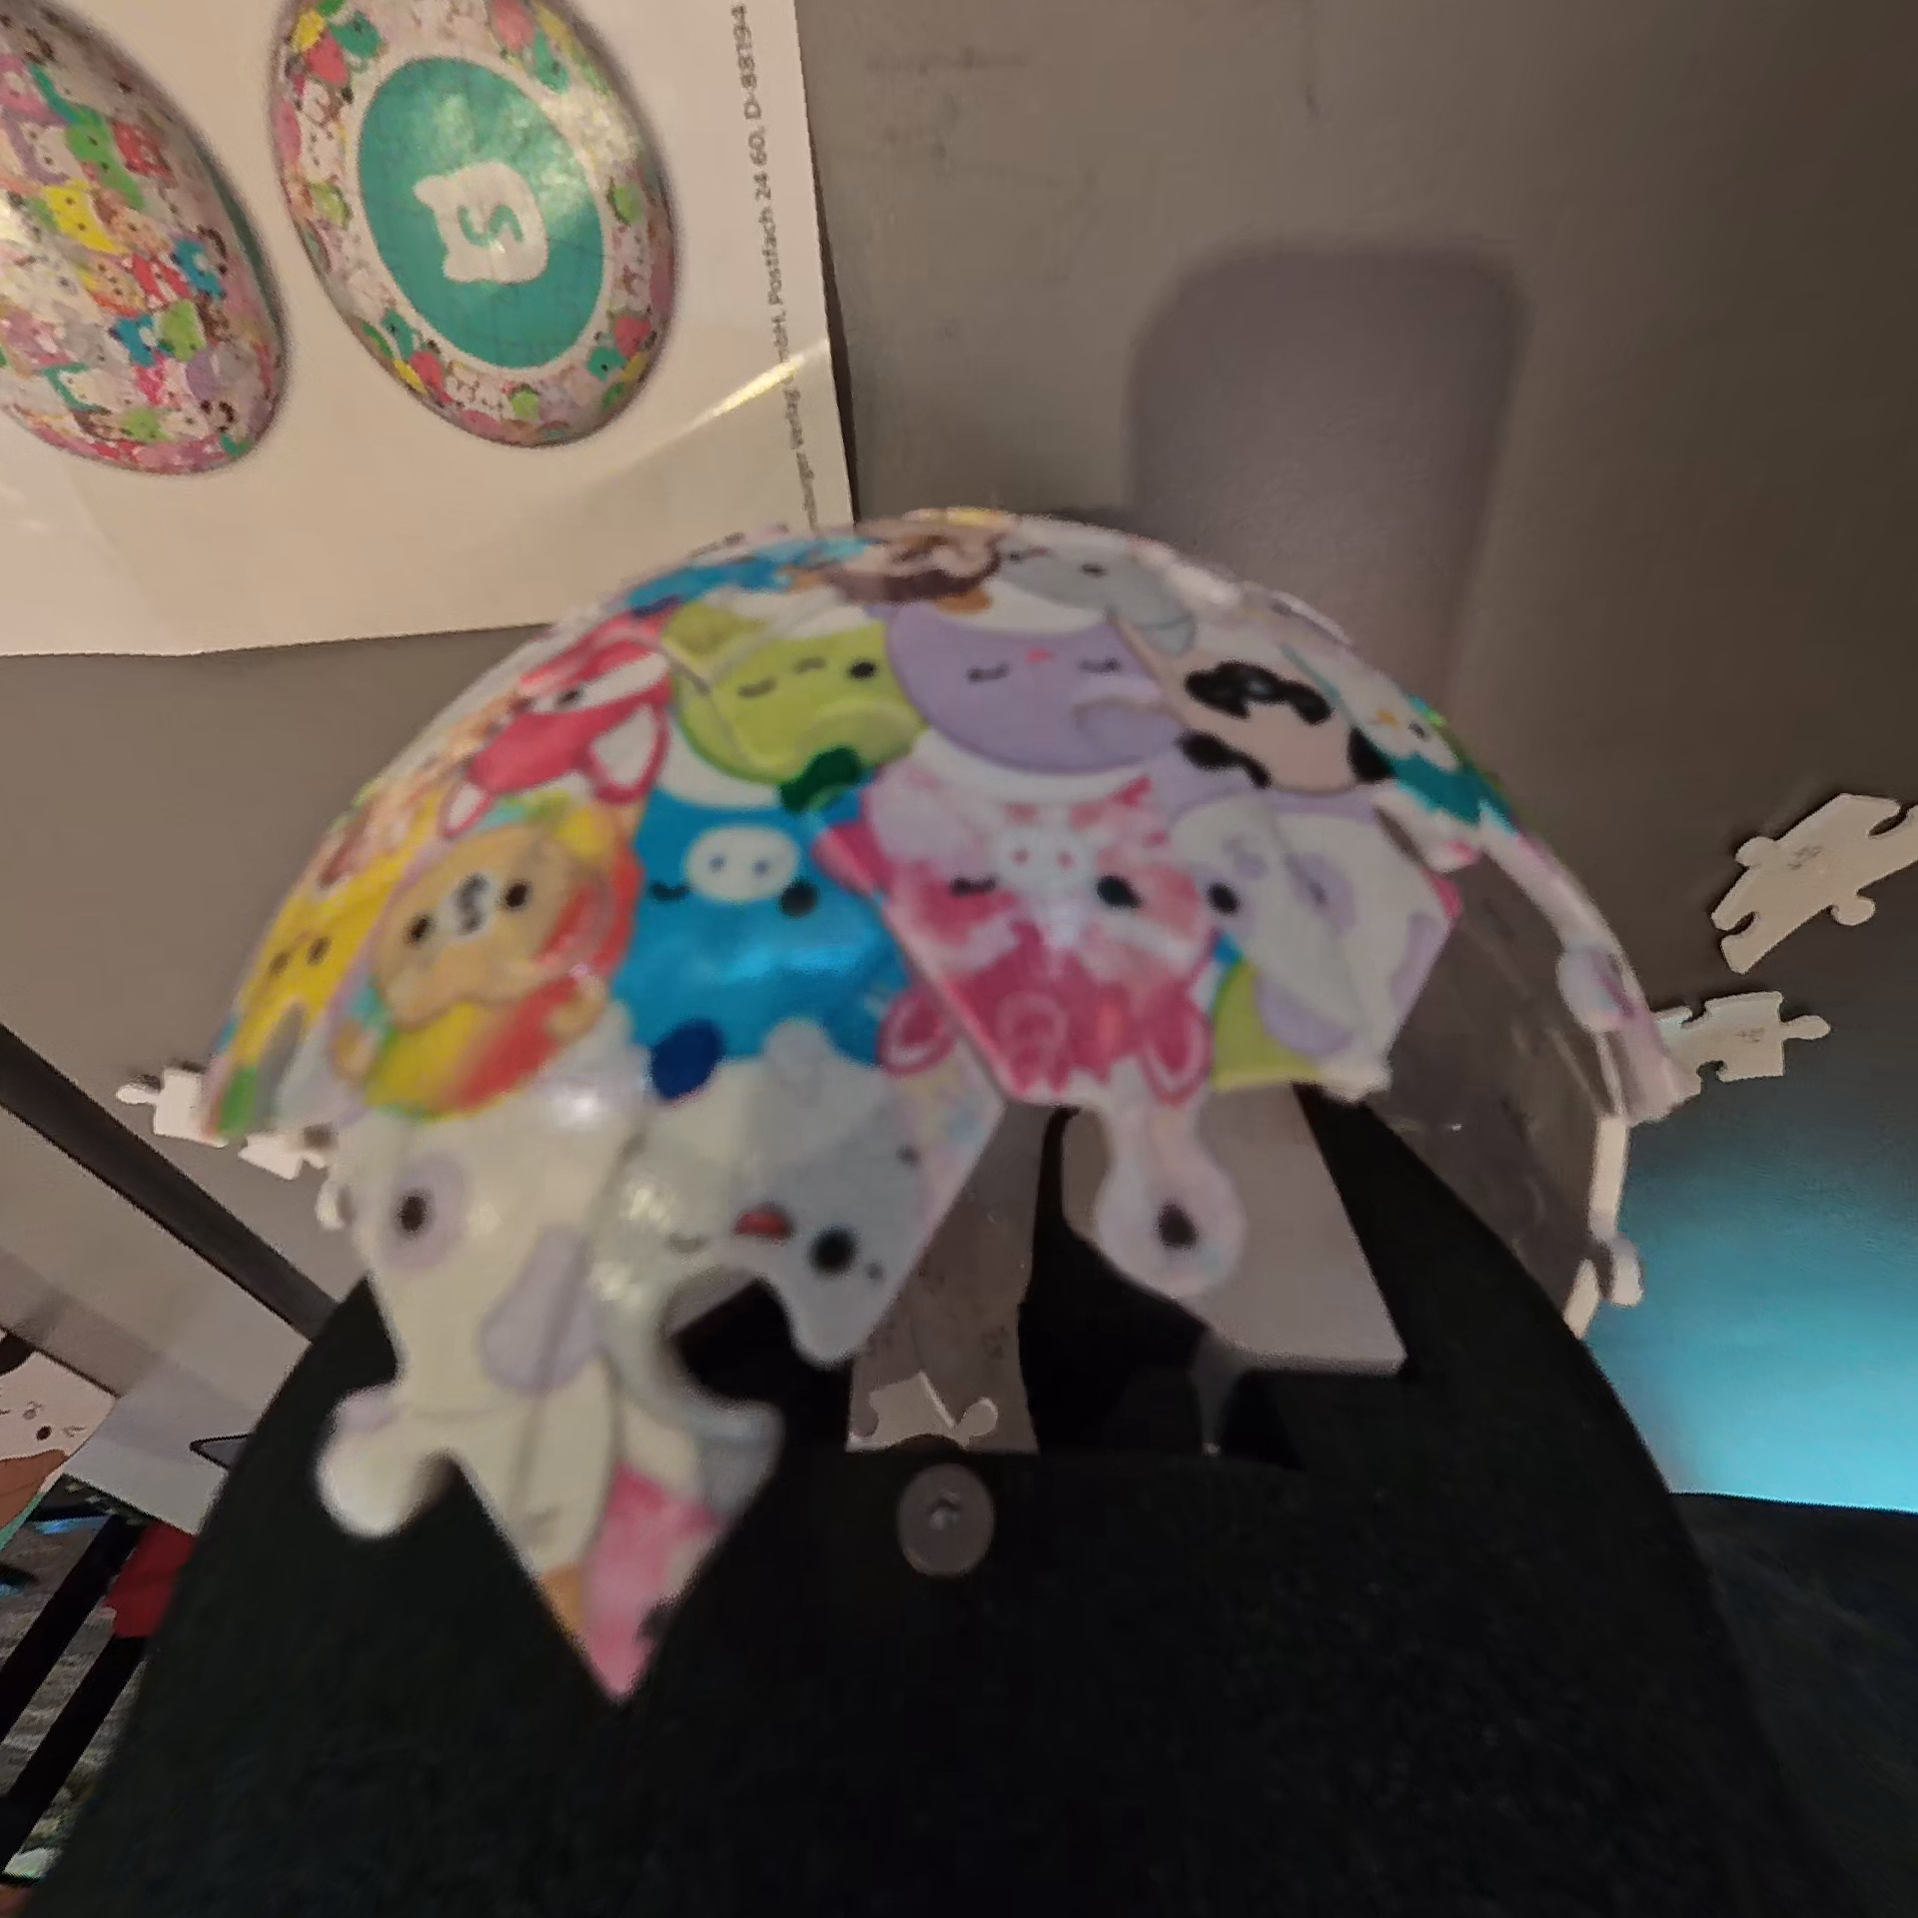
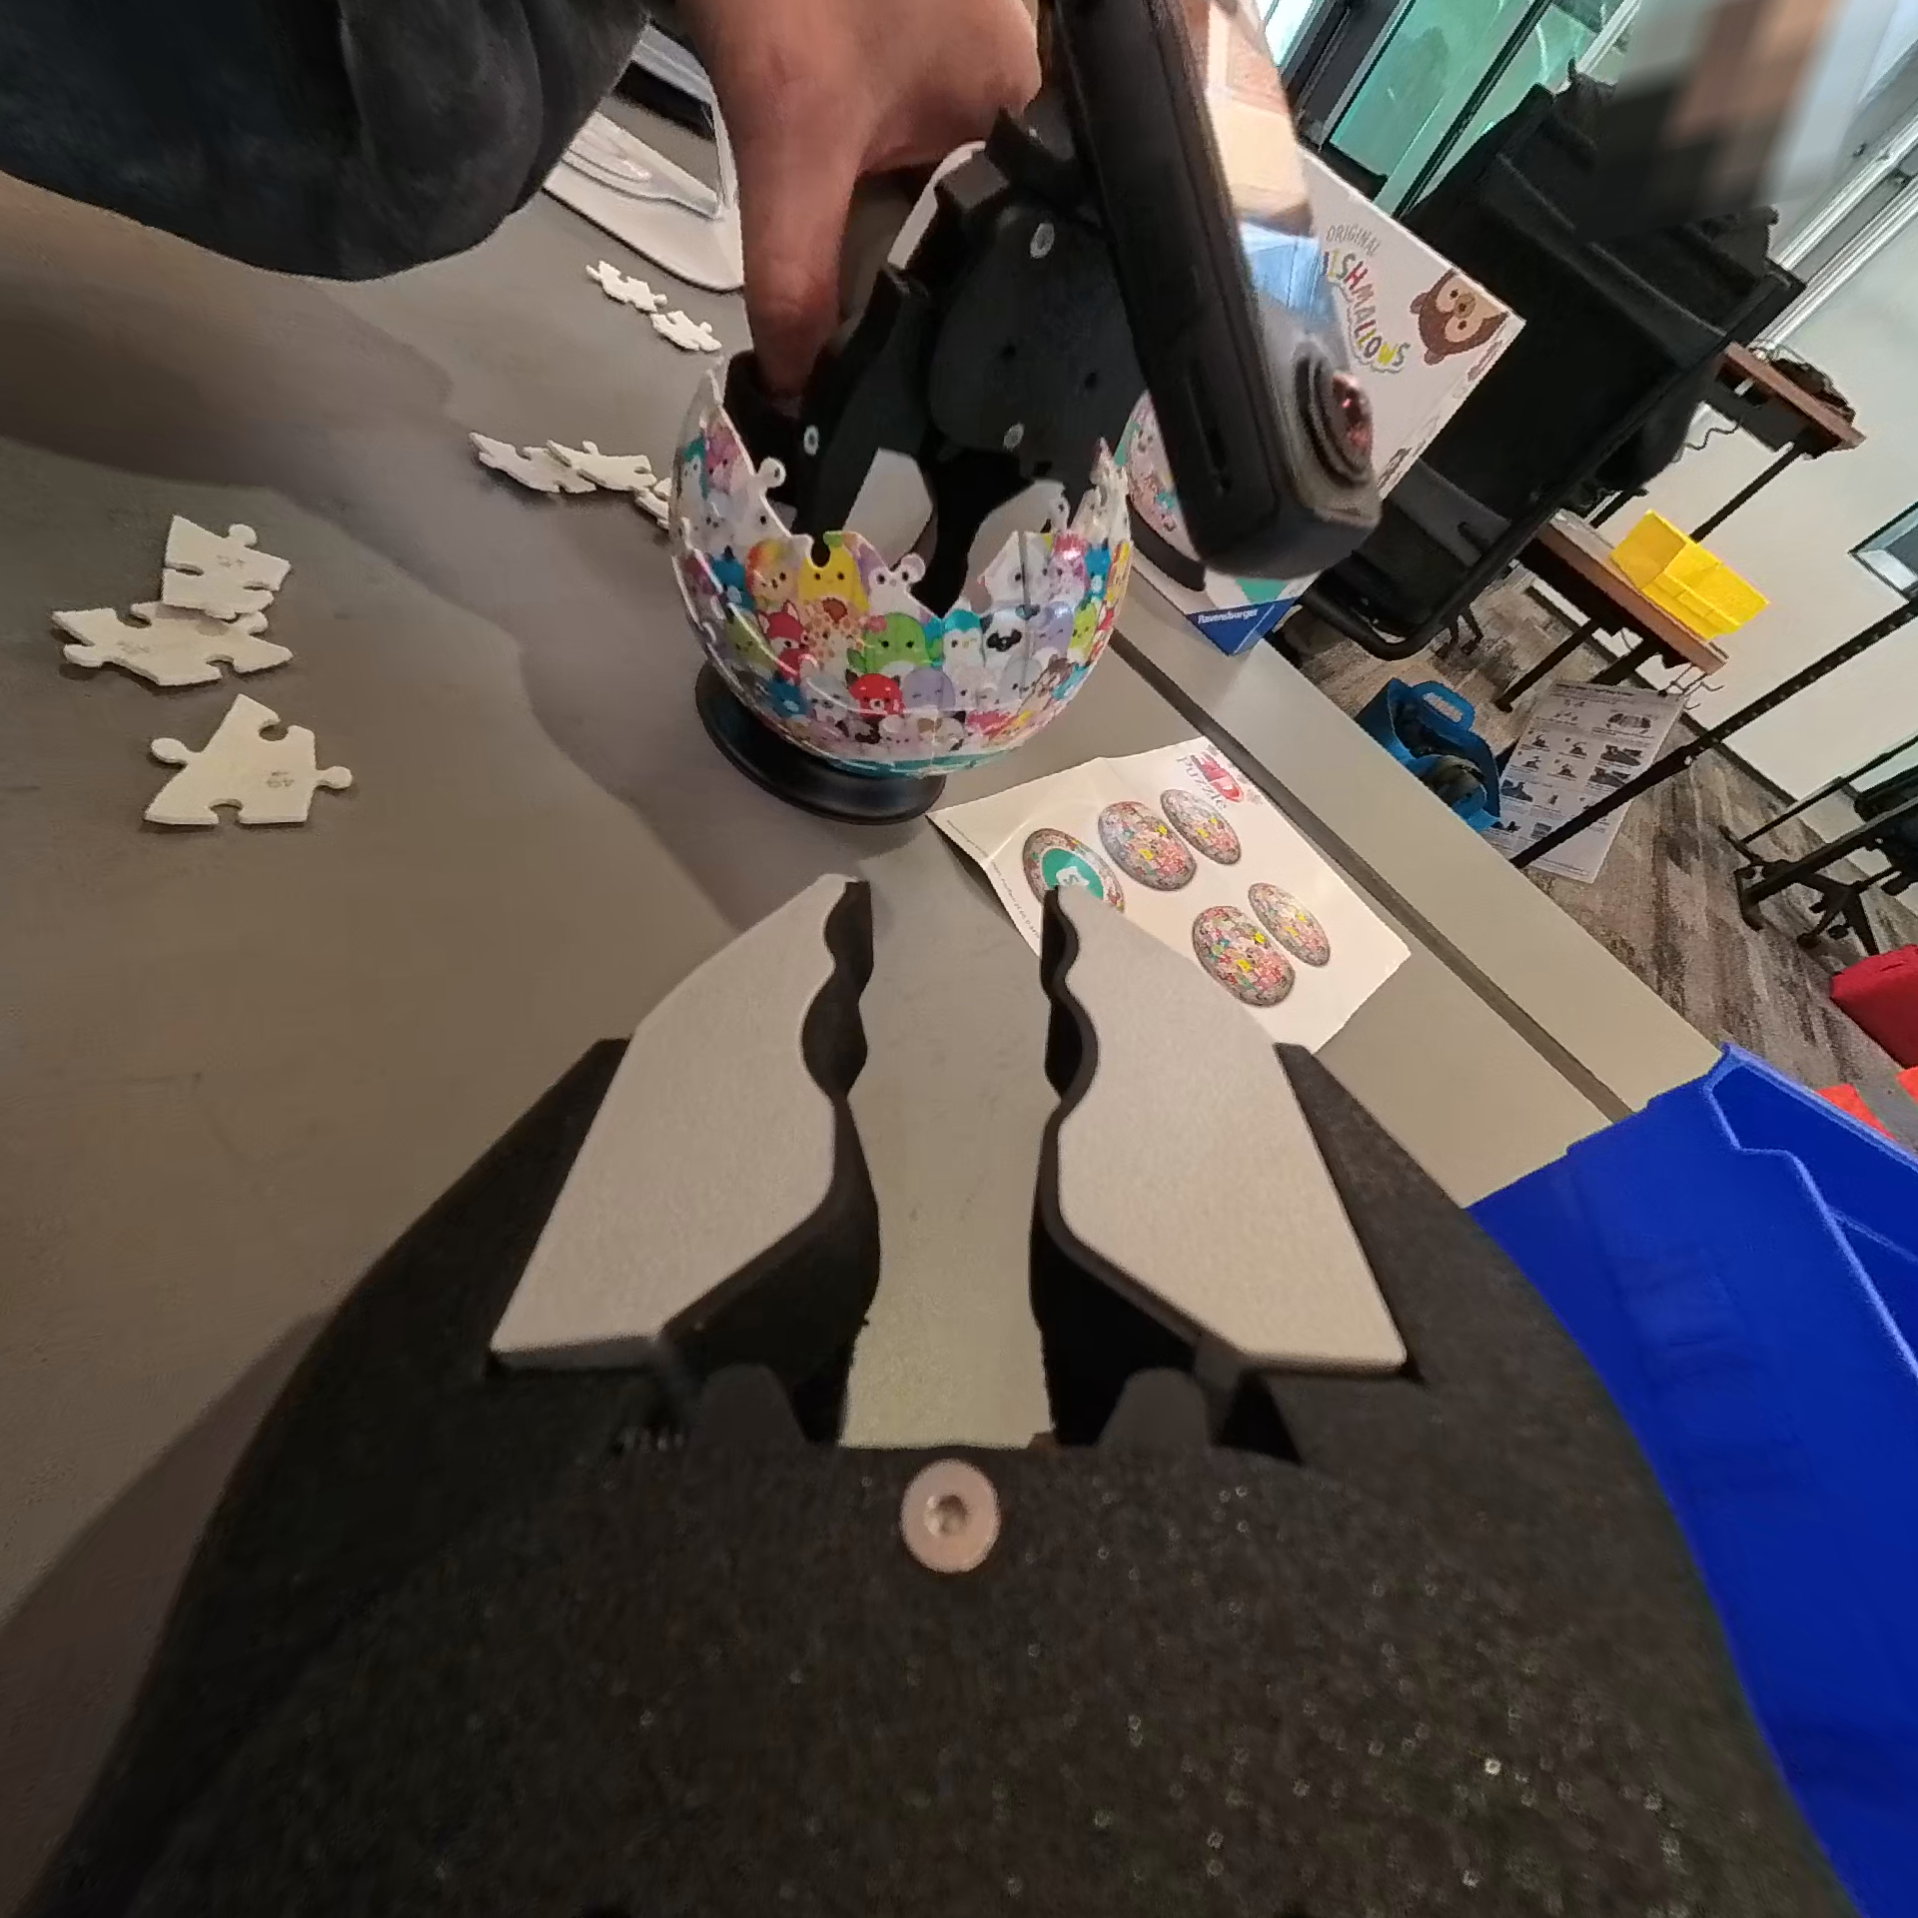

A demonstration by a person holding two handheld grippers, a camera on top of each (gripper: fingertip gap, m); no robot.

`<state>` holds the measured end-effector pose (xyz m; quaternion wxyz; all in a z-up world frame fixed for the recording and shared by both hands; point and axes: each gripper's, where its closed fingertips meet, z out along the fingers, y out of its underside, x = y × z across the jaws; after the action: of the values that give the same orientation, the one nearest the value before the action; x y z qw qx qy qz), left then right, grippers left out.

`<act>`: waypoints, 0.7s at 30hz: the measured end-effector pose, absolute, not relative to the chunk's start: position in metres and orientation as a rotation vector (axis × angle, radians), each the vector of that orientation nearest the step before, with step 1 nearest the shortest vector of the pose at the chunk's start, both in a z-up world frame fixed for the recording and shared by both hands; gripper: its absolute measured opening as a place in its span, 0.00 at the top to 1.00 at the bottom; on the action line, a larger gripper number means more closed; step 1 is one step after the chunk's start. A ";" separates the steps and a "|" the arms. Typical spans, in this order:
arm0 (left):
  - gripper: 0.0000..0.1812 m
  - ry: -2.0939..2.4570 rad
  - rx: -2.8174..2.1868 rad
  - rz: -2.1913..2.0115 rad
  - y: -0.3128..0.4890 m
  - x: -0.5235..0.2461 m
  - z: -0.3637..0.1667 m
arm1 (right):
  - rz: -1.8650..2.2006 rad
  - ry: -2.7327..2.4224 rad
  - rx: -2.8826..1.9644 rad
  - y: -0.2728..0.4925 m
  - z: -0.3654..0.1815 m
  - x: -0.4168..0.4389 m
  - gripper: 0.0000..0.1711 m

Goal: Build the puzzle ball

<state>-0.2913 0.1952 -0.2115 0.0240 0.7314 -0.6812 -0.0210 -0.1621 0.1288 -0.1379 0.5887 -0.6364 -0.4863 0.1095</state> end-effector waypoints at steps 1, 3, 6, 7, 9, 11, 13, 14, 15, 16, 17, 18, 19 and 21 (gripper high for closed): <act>0.66 -2.108 2.268 -0.059 0.195 -0.291 -0.210 | 0.255 -1.132 -1.482 0.129 -0.138 -0.162 0.82; 0.76 -2.113 2.276 -0.050 0.196 -0.290 -0.206 | 0.257 -1.131 -1.483 0.129 -0.138 -0.162 0.82; 0.81 -2.124 2.312 -0.038 0.199 -0.288 -0.193 | 0.260 -1.127 -1.483 0.129 -0.137 -0.162 0.82; 0.81 -2.127 2.325 -0.025 0.200 -0.287 -0.187 | 0.266 -1.121 -1.485 0.130 -0.137 -0.161 0.82; 0.99 -2.156 2.353 -0.007 0.201 -0.285 -0.170 | 0.286 -1.104 -1.489 0.131 -0.135 -0.161 0.82; 0.98 -2.182 2.407 0.014 0.201 -0.282 -0.151 | 0.312 -1.082 -1.495 0.133 -0.131 -0.159 0.82; 0.96 -2.192 2.472 -0.012 0.202 -0.286 -0.130 | 0.350 -1.041 -1.522 0.137 -0.128 -0.157 0.83; 0.96 -2.199 2.517 -0.029 0.203 -0.290 -0.119 | 0.374 -1.019 -1.539 0.139 -0.127 -0.156 0.83; 0.96 -2.202 2.569 -0.011 0.203 -0.292 -0.109 | 0.396 -1.001 -1.552 0.139 -0.125 -0.155 0.83; 0.95 -2.195 2.620 0.022 0.203 -0.293 -0.102 | 0.412 -0.988 -1.555 0.139 -0.124 -0.154 0.83; 0.92 -2.184 2.659 0.045 0.203 -0.293 -0.100 | 0.416 -0.979 -1.555 0.139 -0.124 -0.153 0.83; 0.92 -2.178 2.673 0.069 0.203 -0.292 -0.102 | 0.413 -0.978 -1.556 0.138 -0.124 -0.153 0.83; 0.90 -2.176 2.649 0.098 0.200 -0.289 -0.109 | 0.408 -0.984 -1.553 0.137 -0.125 -0.154 0.83; 0.84 -2.178 2.573 0.099 0.196 -0.285 -0.128 | 0.384 -1.015 -1.538 0.134 -0.129 -0.158 0.83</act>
<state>-0.2846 0.1960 -0.1282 -0.1152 0.7579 -0.6415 0.0292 -0.1583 0.1342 -0.1290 0.5889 -0.6604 -0.4357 0.1650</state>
